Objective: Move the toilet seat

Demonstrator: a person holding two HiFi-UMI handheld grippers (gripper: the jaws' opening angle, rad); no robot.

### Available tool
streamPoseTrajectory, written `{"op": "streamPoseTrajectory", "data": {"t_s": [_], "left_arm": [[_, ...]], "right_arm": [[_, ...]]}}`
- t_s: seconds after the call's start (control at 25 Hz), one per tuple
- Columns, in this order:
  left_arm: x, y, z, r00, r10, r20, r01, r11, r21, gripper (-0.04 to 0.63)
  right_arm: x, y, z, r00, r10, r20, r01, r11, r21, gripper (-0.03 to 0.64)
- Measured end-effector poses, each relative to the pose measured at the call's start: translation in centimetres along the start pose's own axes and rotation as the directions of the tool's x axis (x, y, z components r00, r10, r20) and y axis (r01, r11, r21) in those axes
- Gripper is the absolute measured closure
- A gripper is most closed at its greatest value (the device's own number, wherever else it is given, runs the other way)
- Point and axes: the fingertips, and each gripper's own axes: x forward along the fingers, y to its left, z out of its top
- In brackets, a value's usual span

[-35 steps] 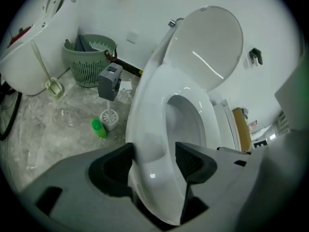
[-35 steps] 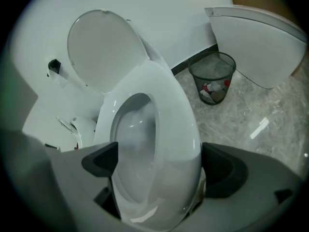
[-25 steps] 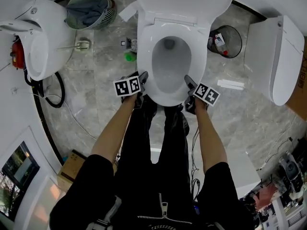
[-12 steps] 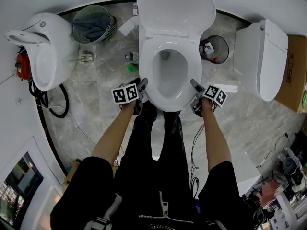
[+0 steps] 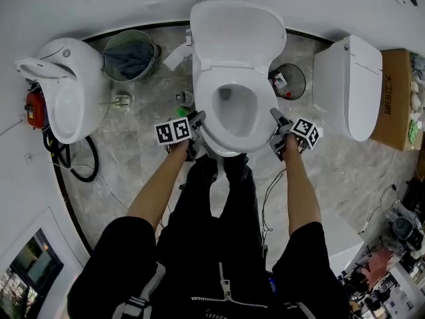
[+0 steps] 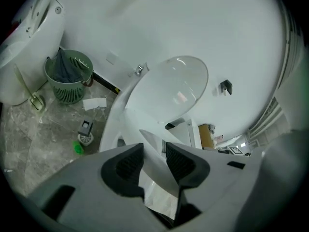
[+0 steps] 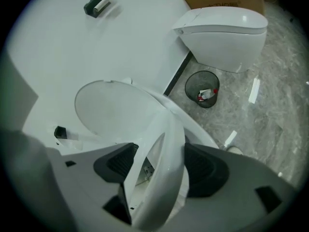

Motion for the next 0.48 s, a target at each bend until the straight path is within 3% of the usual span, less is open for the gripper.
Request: {"op": "streamPoseTrajectory", "data": {"t_s": [0.12, 0.24, 0.48], "left_arm": [[-0.2, -1.0, 1.9, 0.999, 0.005, 0.040, -0.004, 1.000, -0.026, 0.451], [-0.2, -2.1, 4.0, 0.997, 0.030, 0.076, -0.027, 0.999, -0.038, 0.454], [-0.2, -3.7, 8.0, 0.985, 0.089, 0.145, -0.076, 0.993, -0.090, 0.457]], "right_arm": [[-0.6, 0.9, 1.3, 0.999, 0.013, 0.035, -0.016, 0.998, 0.064, 0.352], [-1.0, 1.7, 2.9, 0.998, 0.027, 0.049, -0.034, 0.990, 0.137, 0.451], [-1.0, 4.7, 5.3, 0.997, 0.078, 0.022, -0.081, 0.971, 0.226, 0.430]]}}
